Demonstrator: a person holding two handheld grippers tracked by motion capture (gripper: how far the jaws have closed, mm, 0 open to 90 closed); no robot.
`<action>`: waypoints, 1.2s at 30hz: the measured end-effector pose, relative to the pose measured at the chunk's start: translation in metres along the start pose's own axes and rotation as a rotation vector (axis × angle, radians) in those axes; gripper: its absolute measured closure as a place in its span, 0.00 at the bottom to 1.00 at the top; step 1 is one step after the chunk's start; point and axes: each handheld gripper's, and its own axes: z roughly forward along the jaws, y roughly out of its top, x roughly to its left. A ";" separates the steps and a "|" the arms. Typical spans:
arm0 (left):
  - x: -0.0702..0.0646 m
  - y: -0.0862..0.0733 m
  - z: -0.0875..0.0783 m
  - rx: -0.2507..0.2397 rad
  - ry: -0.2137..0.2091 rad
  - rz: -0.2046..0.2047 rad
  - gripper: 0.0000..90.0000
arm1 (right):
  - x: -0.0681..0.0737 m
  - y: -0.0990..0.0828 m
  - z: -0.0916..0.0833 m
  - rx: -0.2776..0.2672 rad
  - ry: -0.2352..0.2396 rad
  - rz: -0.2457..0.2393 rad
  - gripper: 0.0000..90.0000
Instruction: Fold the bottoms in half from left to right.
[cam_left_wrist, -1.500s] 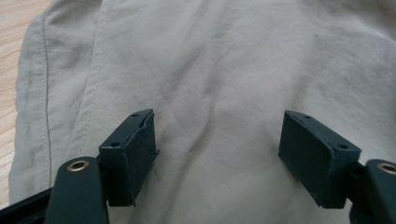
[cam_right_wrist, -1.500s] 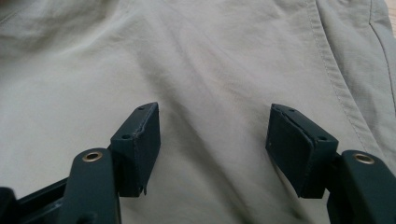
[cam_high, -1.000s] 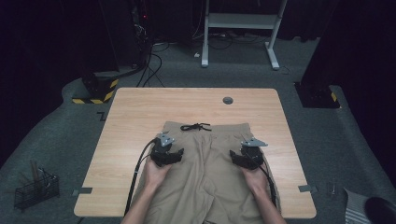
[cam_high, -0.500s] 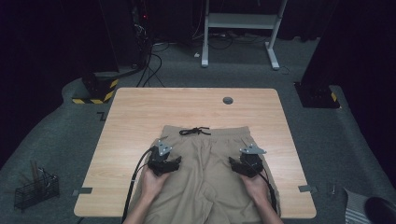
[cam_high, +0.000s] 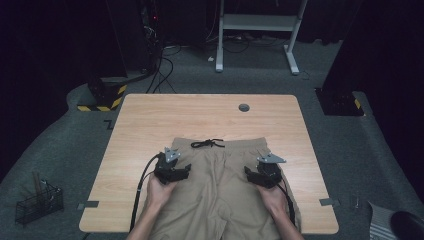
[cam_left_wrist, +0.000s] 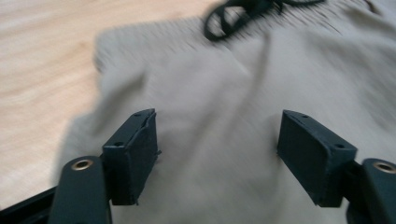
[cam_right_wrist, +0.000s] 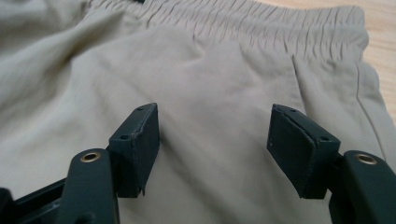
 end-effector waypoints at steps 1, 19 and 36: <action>0.003 0.004 0.001 0.001 0.010 -0.002 0.31 | -0.001 0.002 0.002 0.001 0.004 0.002 0.38; 0.053 0.027 0.032 0.058 0.042 -0.124 0.29 | 0.002 0.024 0.024 0.016 0.025 -0.011 0.39; 0.046 0.020 0.040 0.075 0.027 -0.041 0.51 | 0.005 0.021 0.034 0.030 0.002 -0.041 0.40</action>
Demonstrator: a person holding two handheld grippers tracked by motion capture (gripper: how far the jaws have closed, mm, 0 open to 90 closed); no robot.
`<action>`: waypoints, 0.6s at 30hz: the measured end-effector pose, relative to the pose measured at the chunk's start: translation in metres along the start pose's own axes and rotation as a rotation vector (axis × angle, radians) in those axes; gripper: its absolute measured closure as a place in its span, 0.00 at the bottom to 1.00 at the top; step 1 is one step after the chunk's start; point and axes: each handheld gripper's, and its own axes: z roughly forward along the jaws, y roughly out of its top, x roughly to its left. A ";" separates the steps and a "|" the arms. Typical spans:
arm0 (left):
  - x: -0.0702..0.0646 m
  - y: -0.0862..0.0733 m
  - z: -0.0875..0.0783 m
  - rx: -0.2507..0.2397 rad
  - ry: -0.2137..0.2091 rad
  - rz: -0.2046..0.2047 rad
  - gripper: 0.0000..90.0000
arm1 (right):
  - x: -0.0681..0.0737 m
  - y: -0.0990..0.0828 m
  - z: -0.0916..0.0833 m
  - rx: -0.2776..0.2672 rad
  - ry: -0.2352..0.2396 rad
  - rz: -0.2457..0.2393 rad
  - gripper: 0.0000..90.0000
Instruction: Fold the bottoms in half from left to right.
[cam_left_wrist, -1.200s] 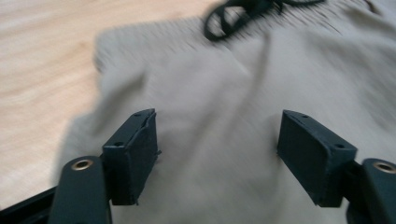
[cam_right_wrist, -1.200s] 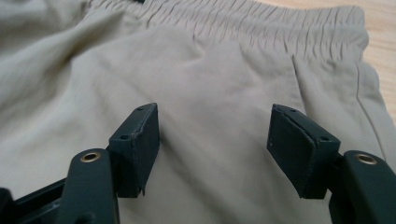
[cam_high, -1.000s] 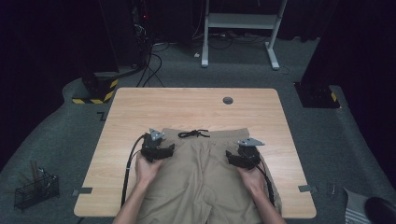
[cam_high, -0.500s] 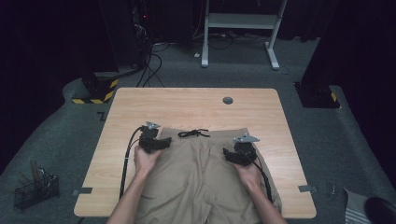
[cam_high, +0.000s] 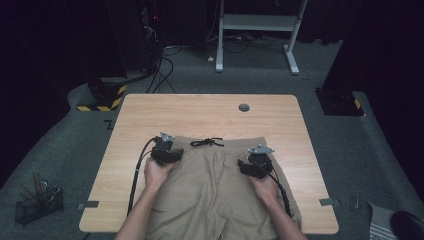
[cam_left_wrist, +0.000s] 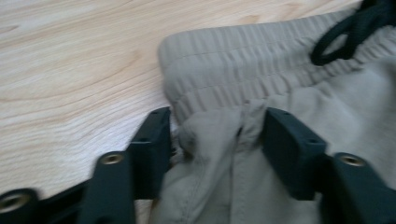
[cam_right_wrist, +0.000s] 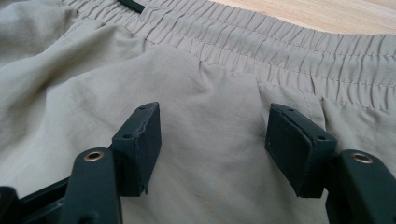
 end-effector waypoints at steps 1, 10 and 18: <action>0.000 0.000 0.000 0.001 -0.001 0.001 0.52 | 0.000 0.000 0.000 0.000 0.000 0.001 0.40; 0.001 -0.003 -0.006 0.002 -0.023 0.012 0.83 | 0.001 0.000 0.000 0.000 -0.003 0.002 0.40; 0.002 -0.007 -0.012 0.010 -0.057 0.002 0.95 | 0.001 0.000 0.000 -0.001 -0.003 0.001 0.40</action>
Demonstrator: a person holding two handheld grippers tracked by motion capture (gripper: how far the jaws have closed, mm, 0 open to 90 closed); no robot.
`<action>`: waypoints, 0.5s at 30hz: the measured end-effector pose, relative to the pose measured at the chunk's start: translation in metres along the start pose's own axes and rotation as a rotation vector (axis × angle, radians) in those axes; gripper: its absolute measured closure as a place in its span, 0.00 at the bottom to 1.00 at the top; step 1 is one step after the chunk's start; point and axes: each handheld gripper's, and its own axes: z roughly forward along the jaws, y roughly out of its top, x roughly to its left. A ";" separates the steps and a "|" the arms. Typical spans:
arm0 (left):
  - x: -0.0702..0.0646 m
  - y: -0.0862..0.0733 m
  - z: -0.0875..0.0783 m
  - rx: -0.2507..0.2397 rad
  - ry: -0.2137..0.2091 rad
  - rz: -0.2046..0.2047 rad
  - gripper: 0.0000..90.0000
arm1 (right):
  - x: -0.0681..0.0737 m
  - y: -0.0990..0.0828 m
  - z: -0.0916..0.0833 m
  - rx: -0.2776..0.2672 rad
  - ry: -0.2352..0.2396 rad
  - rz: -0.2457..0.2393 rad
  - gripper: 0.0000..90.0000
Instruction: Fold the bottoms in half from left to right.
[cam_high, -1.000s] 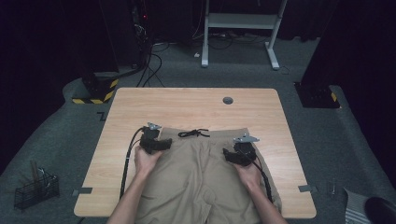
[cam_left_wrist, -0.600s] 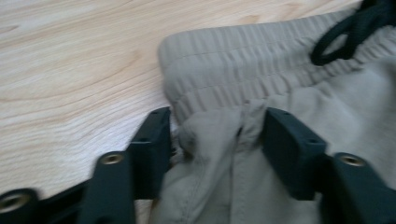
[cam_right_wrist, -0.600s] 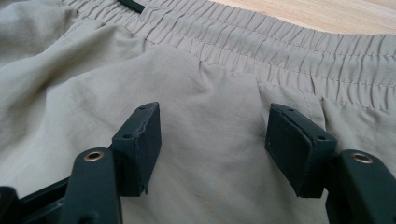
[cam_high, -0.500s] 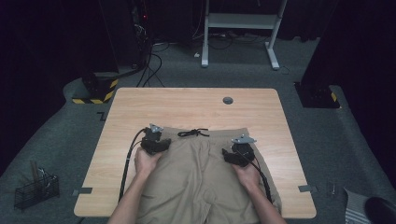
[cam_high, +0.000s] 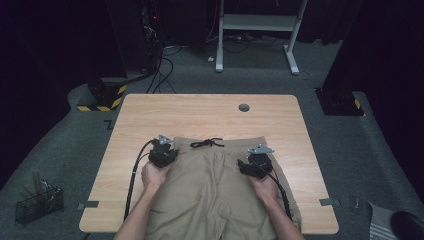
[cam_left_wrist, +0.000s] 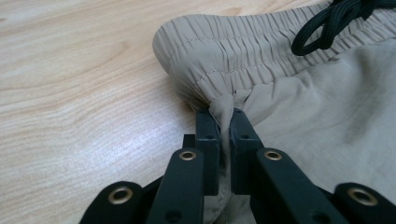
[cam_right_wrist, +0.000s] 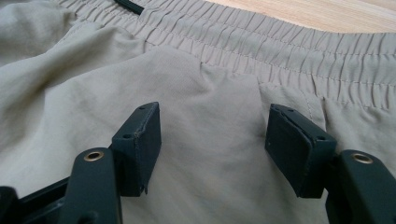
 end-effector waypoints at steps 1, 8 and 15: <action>0.000 0.000 -0.002 0.005 -0.003 0.003 0.96 | 0.000 0.000 0.000 0.000 0.000 0.001 0.40; -0.003 0.002 -0.013 -0.017 -0.029 -0.011 0.96 | 0.000 0.000 0.000 -0.002 -0.001 0.000 0.40; -0.005 0.003 -0.024 -0.051 -0.066 -0.034 0.96 | 0.001 0.000 0.000 -0.002 -0.004 0.003 0.40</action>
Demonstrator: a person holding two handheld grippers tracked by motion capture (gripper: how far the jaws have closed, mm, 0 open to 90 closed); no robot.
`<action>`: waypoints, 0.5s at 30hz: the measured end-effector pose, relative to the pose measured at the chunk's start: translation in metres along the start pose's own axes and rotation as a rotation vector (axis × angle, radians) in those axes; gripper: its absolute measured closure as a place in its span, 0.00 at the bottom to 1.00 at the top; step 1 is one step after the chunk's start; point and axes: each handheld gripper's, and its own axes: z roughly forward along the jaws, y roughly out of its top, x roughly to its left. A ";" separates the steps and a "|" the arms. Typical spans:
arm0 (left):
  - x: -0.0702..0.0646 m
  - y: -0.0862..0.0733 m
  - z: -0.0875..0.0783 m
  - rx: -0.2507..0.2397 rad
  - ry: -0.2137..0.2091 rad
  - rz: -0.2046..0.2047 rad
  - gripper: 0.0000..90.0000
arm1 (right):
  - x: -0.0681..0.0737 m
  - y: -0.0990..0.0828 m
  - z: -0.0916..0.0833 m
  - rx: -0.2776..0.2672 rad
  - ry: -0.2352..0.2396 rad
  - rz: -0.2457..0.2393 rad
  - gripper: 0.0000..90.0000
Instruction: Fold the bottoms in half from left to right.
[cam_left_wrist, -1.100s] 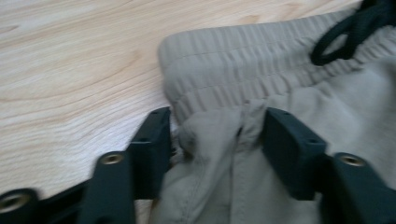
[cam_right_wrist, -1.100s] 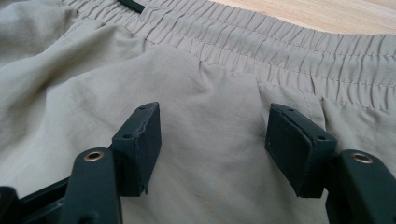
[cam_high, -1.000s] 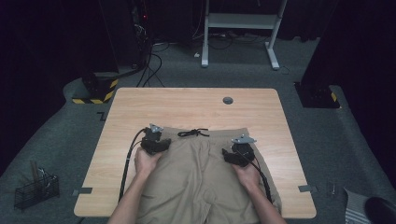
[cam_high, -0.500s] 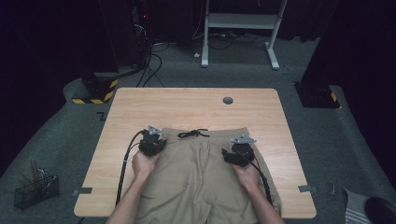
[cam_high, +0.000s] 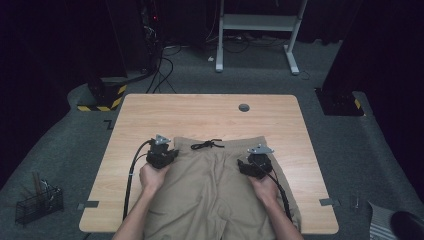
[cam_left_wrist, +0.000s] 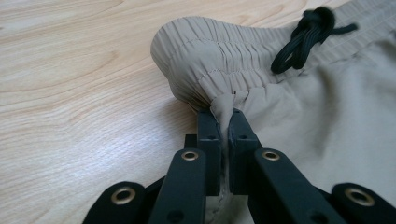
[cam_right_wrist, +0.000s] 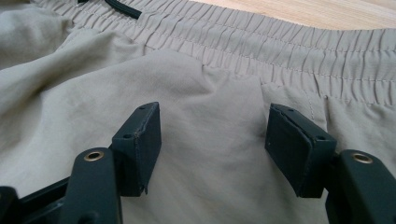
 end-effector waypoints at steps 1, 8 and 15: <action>0.000 0.000 -0.001 -0.006 -0.008 -0.007 0.96 | 0.000 0.000 0.000 -0.001 0.000 0.001 0.40; -0.006 0.003 -0.009 -0.039 -0.039 -0.009 0.96 | 0.001 0.000 0.000 -0.002 -0.002 0.001 0.40; -0.014 0.012 -0.015 -0.065 -0.073 -0.003 0.97 | 0.003 0.000 0.001 -0.003 -0.006 0.002 0.41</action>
